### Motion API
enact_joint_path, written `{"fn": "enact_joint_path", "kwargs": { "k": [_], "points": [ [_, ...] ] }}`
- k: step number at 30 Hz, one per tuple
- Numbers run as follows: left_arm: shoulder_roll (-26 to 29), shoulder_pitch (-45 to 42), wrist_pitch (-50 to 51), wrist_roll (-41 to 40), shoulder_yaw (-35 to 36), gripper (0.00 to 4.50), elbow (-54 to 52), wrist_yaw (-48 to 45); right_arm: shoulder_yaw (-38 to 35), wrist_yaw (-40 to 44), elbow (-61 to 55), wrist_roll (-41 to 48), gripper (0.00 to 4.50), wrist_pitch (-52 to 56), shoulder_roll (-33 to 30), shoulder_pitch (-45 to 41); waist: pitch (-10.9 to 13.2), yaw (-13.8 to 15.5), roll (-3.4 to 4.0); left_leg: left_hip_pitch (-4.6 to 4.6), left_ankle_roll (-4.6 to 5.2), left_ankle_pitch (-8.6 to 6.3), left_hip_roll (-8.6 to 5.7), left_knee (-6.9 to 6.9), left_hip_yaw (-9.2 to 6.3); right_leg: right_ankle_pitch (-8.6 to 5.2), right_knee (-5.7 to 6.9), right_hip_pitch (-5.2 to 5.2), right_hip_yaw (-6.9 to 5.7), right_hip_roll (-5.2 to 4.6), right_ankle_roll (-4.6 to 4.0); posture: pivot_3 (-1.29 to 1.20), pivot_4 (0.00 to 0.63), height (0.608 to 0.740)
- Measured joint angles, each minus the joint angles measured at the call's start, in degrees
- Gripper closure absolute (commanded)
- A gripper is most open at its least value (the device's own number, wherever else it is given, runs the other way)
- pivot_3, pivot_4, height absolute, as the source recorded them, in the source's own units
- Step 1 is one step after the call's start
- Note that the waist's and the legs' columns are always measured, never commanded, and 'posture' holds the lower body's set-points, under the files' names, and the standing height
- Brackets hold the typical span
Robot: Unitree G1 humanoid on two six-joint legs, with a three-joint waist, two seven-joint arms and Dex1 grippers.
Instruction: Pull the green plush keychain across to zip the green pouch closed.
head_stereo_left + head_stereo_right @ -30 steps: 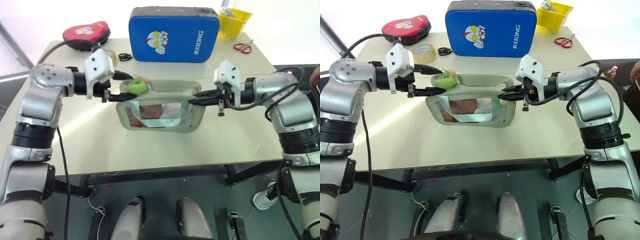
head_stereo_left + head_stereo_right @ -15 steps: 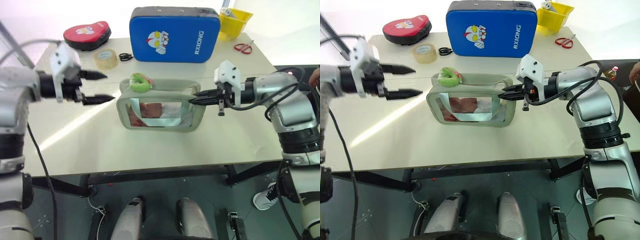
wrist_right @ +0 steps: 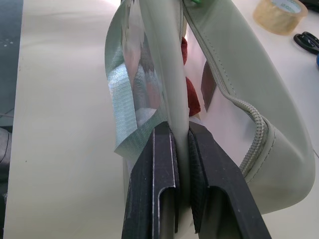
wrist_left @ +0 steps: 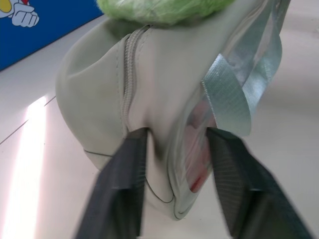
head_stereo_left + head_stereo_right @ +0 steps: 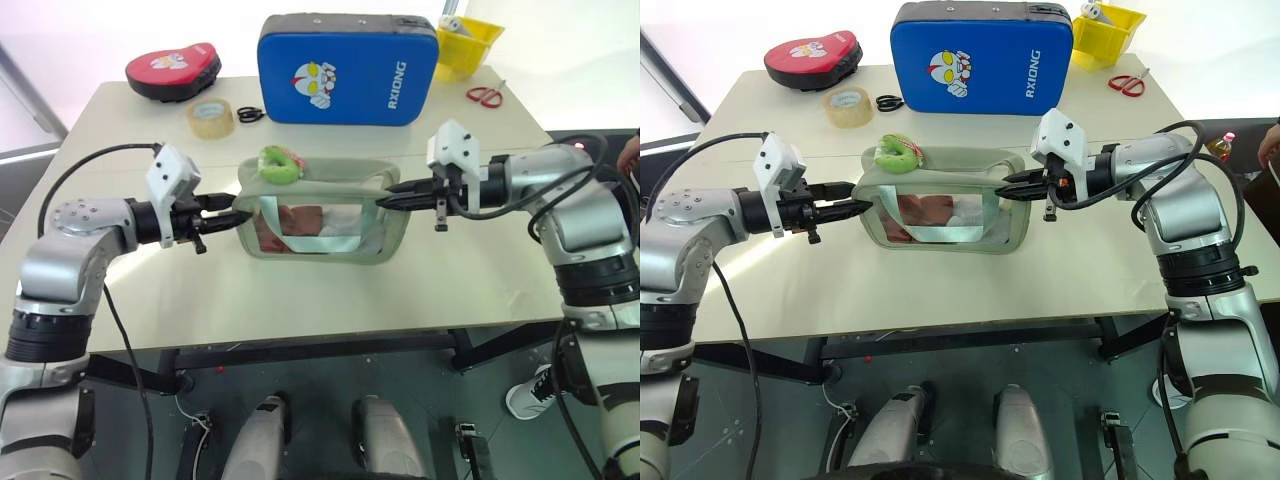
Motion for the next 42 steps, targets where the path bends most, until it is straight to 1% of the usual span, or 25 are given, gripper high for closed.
{"fn": "enact_joint_path", "kwargs": {
  "k": [1,7,10,11,12,13,15,18,19,21,24,28,33,36,42],
  "points": [
    [0.0,-0.07,0.0,-0.08,-0.01,4.45,0.07,-0.03,0.0,-0.04,-0.13,0.03,4.5,0.13,0.02,0.01,0.0,-0.01,0.0,0.0,0.0,0.0,0.0,0.0,0.0,0.0,0.0,0.0,0.0,0.0,0.0,0.0,0.15,0.74],
    [0.03,-0.38,-0.17,-0.01,0.07,4.45,1.14,0.25,-0.19,-1.59,-2.64,0.25,4.5,2.91,0.68,0.16,0.0,-0.04,0.0,0.0,0.0,0.0,0.0,0.0,0.0,0.0,0.0,0.0,0.0,0.0,0.0,0.0,0.15,0.74],
    [0.17,-0.66,0.1,0.05,1.59,4.45,2.02,0.96,-2.13,-8.23,-2.8,1.06,4.5,9.55,5.67,-2.13,0.0,-0.29,0.0,-0.01,0.0,0.0,0.04,-0.01,0.0,0.03,0.05,-0.09,0.02,0.05,-0.06,0.0,0.15,0.74],
    [0.21,-0.97,0.15,0.05,2.08,4.5,2.09,1.24,-3.23,-10.99,-3.11,1.84,3.66,12.59,7.72,-3.47,0.0,-0.3,0.0,-0.02,-0.01,0.01,0.05,-0.02,0.0,0.04,0.07,-0.13,0.04,0.06,-0.06,0.0,0.15,0.74],
    [0.25,-1.3,0.16,0.05,2.2,4.5,2.07,1.28,-4.71,-13.12,-4.2,3.18,3.37,14.55,9.36,-4.73,0.0,-0.12,0.01,-0.02,-0.01,0.01,0.06,-0.04,-0.01,0.04,0.09,-0.14,0.04,0.06,-0.06,0.0,0.15,0.74],
    [0.19,-1.4,0.07,-0.06,2.09,4.5,2.03,1.1,-5.35,-14.55,-6.27,4.31,2.92,15.71,10.73,-5.95,0.0,-0.02,0.01,-0.01,-0.01,0.01,0.06,-0.07,-0.01,0.04,0.09,-0.14,0.04,0.06,-0.06,0.0,0.15,0.74],
    [-0.4,-1.55,-0.08,-0.15,0.85,4.5,1.5,0.3,-4.78,-15.57,-10.88,5.53,1.88,16.01,12.11,-7.84,-0.03,0.25,-0.03,-0.02,-0.02,0.0,0.04,-0.09,-0.06,0.03,0.05,-0.08,0.01,0.05,-0.06,0.0,0.15,0.74],
    [-0.43,-1.43,-0.06,-0.11,-0.05,4.5,1.54,0.12,-3.52,-14.87,-11.73,4.74,0.37,14.04,10.42,-6.58,-0.07,0.59,-0.13,-0.02,-0.02,0.0,-0.05,0.0,-0.05,0.04,-0.05,0.03,0.01,0.0,-0.06,0.0,0.15,0.74],
    [-0.31,-1.43,-0.06,-0.11,-0.05,4.5,1.54,0.11,-2.72,-14.25,-11.05,4.0,0.08,12.7,9.29,-5.77,-0.07,0.62,-0.12,-0.02,-0.02,0.0,-0.06,0.03,-0.03,0.04,-0.08,0.06,0.01,-0.01,-0.06,0.0,0.15,0.74],
    [-0.13,-1.43,-0.07,-0.1,-0.04,4.5,1.56,0.1,-1.89,-13.37,-9.18,2.7,0.08,10.92,8.03,-4.76,-0.06,0.47,-0.11,-0.02,-0.02,0.0,-0.05,0.04,0.01,0.04,-0.1,0.04,0.01,-0.02,-0.06,0.0,0.15,0.74],
    [-0.02,-1.47,-0.11,-0.09,-0.01,4.5,1.59,0.11,-1.78,-13.0,-7.17,2.08,0.08,9.01,8.57,-6.19,-0.05,-0.09,-0.09,-0.01,-0.02,0.0,-0.01,0.01,0.02,0.04,-0.05,-0.02,0.02,0.01,-0.05,0.0,0.15,0.74],
    [-0.07,-1.48,-0.11,-0.12,-0.03,4.5,1.55,-0.02,-1.14,-15.08,-6.67,1.73,0.08,7.31,13.61,-10.88,-0.06,-0.7,-0.1,0.01,-0.02,0.0,0.07,-0.07,-0.01,0.04,0.07,-0.1,0.04,0.1,-0.06,0.0,0.15,0.74],
    [-0.11,-1.47,-0.61,-0.1,-0.07,4.5,1.61,-0.24,4.94,-17.08,-7.16,-0.08,0.08,4.42,21.26,-11.11,-0.06,-0.68,-0.1,0.0,-0.02,0.0,0.06,-0.07,-0.04,0.04,0.08,-0.1,0.04,0.13,-0.06,0.0,0.15,0.74],
    [-0.09,-1.47,-0.93,-0.09,-0.09,4.5,1.66,-0.4,7.25,-16.98,-6.97,-1.67,0.08,1.11,23.05,-11.11,-0.06,-0.3,-0.1,0.0,-0.02,0.0,0.05,-0.06,-0.04,0.04,0.08,-0.1,0.04,0.13,-0.06,0.0,0.15,0.74],
    [-0.07,-1.46,-1.0,-0.08,-0.11,4.5,1.84,-0.51,10.74,-17.69,3.64,-7.32,0.08,-8.61,28.06,-12.03,-0.06,-0.12,-0.1,0.01,-0.05,0.02,0.1,-0.05,-0.07,0.08,0.07,-0.1,0.04,0.24,-0.11,0.0,0.15,0.74]
  ]
}}
